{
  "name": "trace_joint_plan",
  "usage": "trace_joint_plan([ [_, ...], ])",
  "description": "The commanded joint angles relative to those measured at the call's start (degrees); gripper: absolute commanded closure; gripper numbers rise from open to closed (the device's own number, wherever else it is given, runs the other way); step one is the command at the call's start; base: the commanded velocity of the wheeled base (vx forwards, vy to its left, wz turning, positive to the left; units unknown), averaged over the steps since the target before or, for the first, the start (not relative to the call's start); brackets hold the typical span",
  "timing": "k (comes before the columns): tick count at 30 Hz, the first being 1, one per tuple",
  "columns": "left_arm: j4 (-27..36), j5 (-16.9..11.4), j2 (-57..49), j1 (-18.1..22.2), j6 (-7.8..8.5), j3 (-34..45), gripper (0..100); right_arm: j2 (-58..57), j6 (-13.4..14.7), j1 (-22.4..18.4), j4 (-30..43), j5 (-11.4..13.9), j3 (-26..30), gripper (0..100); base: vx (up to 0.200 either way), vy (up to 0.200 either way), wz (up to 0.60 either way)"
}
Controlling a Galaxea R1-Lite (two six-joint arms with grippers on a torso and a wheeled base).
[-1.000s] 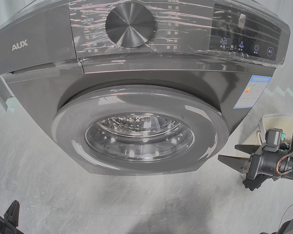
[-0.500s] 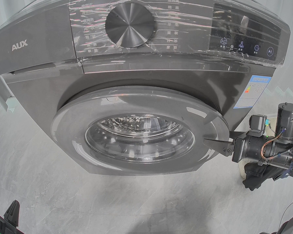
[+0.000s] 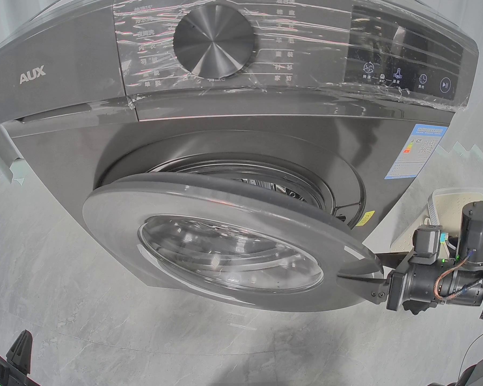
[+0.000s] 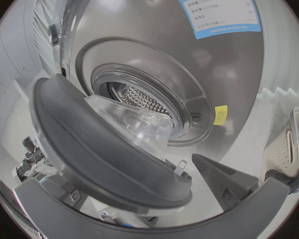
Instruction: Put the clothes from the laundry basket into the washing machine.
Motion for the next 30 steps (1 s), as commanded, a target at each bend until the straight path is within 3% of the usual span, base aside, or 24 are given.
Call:
trace_joint_plan([
  [1,0.0,0.0,-0.9,0.0,0.01,0.8,100,-4.8,-0.1,0.4,0.1,-0.1,2.5,0,0.0,0.0,0.0],
  [5,0.0,0.0,-0.9,0.0,-0.08,0.8,100,-4.1,0.0,0.1,-0.4,-0.1,1.2,0,0.0,0.0,0.0],
  [10,0.0,0.0,-0.9,0.0,-0.25,0.8,100,-1.8,0.0,0.2,-0.4,-0.1,-0.5,0,-0.2,0.0,0.0],
  [21,0.0,0.0,-0.9,0.0,-0.17,0.8,100,-6.6,-0.8,1.8,0.1,0.3,4.6,0,-0.018,0.0,0.0],
  [30,0.0,0.0,-0.9,0.0,-0.25,0.8,100,-2.4,-0.8,-0.3,-0.3,-0.1,-1.1,0,-0.022,0.0,0.0],
])
